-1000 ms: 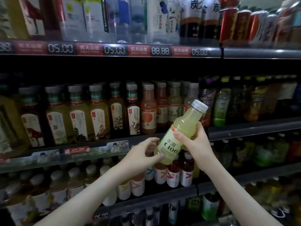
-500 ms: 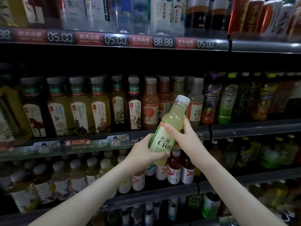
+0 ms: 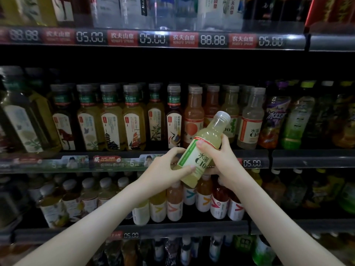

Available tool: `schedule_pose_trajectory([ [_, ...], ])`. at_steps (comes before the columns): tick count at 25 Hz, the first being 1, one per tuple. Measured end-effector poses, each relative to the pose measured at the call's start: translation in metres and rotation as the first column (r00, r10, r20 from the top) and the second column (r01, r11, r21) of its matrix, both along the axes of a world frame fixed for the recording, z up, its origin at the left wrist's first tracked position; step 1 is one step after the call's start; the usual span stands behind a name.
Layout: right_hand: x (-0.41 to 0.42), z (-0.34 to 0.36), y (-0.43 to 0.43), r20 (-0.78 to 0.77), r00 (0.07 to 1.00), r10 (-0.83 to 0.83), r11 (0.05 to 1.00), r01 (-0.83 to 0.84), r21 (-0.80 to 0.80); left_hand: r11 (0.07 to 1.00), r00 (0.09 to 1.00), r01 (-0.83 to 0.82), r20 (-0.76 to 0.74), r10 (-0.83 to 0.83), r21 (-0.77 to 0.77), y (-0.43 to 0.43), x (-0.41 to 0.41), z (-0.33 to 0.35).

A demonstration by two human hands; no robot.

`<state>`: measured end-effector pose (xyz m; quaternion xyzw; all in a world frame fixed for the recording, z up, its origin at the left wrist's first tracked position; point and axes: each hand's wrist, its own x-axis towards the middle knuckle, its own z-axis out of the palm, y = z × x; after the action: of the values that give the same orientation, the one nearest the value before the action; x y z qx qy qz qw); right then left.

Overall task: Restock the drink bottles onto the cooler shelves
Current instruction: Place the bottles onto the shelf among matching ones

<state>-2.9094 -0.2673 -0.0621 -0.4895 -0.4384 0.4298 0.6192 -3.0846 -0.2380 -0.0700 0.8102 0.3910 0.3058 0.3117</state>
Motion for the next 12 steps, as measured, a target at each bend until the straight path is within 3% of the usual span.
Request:
schedule_pose_trajectory([
  [4, 0.008, -0.003, 0.003, 0.029, 0.998, 0.055, 0.998, -0.056, 0.011, 0.994, 0.994, -0.02, -0.103, 0.03, 0.103, 0.007, -0.011, 0.004],
  [8, 0.004, 0.004, 0.011, 0.084, 0.995, 0.059, 0.998, -0.061, 0.023, 0.892, 0.912, -0.124, -0.305, 0.275, 0.434, 0.02, -0.04, 0.004],
  [12, -0.019, 0.009, 0.022, 0.118, 0.993, 0.026, 0.997, -0.034, 0.063, 0.791, 0.869, -0.211, -0.26, 0.421, 0.574, 0.042, -0.084, -0.022],
])
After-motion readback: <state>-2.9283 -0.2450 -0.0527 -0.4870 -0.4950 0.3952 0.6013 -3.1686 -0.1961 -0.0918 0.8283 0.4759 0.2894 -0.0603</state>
